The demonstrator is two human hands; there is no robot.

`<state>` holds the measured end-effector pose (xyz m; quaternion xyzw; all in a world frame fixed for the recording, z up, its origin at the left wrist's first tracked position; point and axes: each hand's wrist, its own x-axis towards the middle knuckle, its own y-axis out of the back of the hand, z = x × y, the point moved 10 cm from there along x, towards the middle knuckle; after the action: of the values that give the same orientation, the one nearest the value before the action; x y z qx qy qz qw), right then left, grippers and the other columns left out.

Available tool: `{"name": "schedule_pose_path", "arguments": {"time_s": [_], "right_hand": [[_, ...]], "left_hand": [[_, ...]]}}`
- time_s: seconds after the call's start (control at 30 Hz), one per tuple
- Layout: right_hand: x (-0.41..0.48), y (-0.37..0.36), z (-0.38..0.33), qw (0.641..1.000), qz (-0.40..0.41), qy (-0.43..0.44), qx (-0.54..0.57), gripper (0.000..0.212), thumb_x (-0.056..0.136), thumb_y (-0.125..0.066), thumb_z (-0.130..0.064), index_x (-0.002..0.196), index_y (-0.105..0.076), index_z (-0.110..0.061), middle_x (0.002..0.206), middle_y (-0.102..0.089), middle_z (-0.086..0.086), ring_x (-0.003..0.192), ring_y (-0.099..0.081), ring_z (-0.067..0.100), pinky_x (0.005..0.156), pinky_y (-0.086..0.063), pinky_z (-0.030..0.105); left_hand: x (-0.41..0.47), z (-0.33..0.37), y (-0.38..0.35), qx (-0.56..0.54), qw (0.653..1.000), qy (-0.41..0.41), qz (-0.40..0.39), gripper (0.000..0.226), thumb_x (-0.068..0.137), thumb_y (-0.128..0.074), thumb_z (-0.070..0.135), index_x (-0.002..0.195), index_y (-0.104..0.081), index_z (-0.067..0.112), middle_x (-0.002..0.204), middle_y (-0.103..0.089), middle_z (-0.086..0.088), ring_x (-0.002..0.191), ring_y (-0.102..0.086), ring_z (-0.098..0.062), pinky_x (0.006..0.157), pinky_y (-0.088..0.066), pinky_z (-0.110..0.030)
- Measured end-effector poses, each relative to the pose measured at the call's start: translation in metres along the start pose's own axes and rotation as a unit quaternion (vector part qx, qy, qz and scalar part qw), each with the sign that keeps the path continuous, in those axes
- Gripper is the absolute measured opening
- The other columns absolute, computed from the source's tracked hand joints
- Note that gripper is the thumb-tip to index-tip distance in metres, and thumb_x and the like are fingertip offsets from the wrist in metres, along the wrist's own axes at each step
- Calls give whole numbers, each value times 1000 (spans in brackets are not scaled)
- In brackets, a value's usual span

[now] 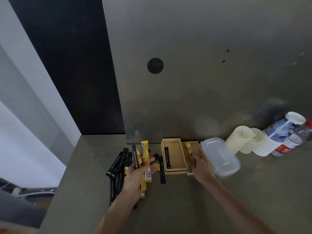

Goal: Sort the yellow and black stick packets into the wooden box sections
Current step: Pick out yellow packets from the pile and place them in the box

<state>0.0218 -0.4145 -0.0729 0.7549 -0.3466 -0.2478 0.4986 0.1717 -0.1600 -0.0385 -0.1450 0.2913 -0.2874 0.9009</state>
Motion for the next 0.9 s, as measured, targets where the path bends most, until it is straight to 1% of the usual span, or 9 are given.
{"name": "schedule_pose_path", "arguments": {"time_s": [0.07, 0.13, 0.23, 0.33, 0.47, 0.6, 0.7, 0.8, 0.9], "right_hand": [[1, 4, -2, 1000, 15, -2, 12, 35, 104, -46, -34, 137, -53, -25, 122, -63, 1, 103, -63, 17, 85, -56, 33], [0, 9, -7, 999, 38, 17, -1, 40, 99, -56, -32, 137, -49, -22, 127, -59, 3, 109, -62, 19, 90, -57, 37], [2, -2, -4, 999, 11, 24, -19, 53, 93, -66, -35, 140, -45, -22, 133, -54, 3, 119, -58, 23, 98, -54, 43], [10, -3, 3, 1000, 13, -5, 16, 38, 92, -68, -35, 124, -52, -23, 114, -64, -1, 102, -65, 16, 91, -58, 40], [17, -1, 10, 992, -12, -65, 110, 14, 93, -67, -25, 101, -56, -21, 92, -68, -1, 82, -67, 13, 79, -61, 38], [9, 19, 11, 995, 50, -53, 63, 20, 92, -69, -19, 107, -55, -19, 100, -59, -4, 85, -59, 10, 79, -57, 29], [1, 17, -1, 999, 39, 23, 19, 9, 98, -61, -28, 102, -64, -21, 101, -55, -7, 86, -57, 6, 81, -56, 27], [-6, 26, 4, 991, 76, -8, 112, 17, 104, -49, -24, 92, -60, -24, 87, -62, -6, 77, -61, 4, 66, -47, 15], [-10, 49, 24, 963, 147, -77, 214, 14, 103, -52, -16, 93, -59, -23, 83, -64, -4, 77, -62, 6, 61, -40, 12]], "left_hand": [[1, -2, 1, -7, 1000, 3, 3, 21, 97, -54, 0, 113, -68, 4, 114, -75, -15, 109, -70, -35, 92, -56, -43], [2, -3, 2, -11, 1000, 6, 5, 22, 97, -54, -1, 115, -67, 4, 114, -74, -16, 109, -69, -35, 94, -55, -44], [1, -4, 4, -7, 1000, 6, 6, 24, 98, -52, -1, 117, -65, 4, 114, -75, -15, 109, -70, -35, 92, -56, -43], [1, -4, 6, 3, 1000, 5, 10, 23, 98, -52, -1, 116, -66, 5, 113, -75, -14, 107, -70, -34, 92, -55, -43], [2, -4, 7, 21, 1000, -1, 7, 23, 98, -54, 1, 116, -66, 5, 115, -75, -14, 108, -70, -34, 98, -53, -47], [1, -1, 6, 31, 999, -11, 4, 24, 98, -54, 1, 117, -66, 8, 114, -75, -14, 106, -71, -35, 96, -53, -47], [0, 1, 5, 35, 999, -19, 3, 24, 98, -54, 1, 118, -65, 9, 113, -75, -14, 105, -71, -35, 91, -55, -44], [-1, 2, 4, 37, 999, -20, 2, 24, 98, -54, 1, 117, -66, 9, 112, -76, -14, 104, -71, -34, 89, -55, -42], [-1, 2, 4, 33, 999, -16, 5, 23, 98, -54, 2, 117, -65, 8, 111, -76, -13, 103, -71, -34, 89, -55, -42]]}}
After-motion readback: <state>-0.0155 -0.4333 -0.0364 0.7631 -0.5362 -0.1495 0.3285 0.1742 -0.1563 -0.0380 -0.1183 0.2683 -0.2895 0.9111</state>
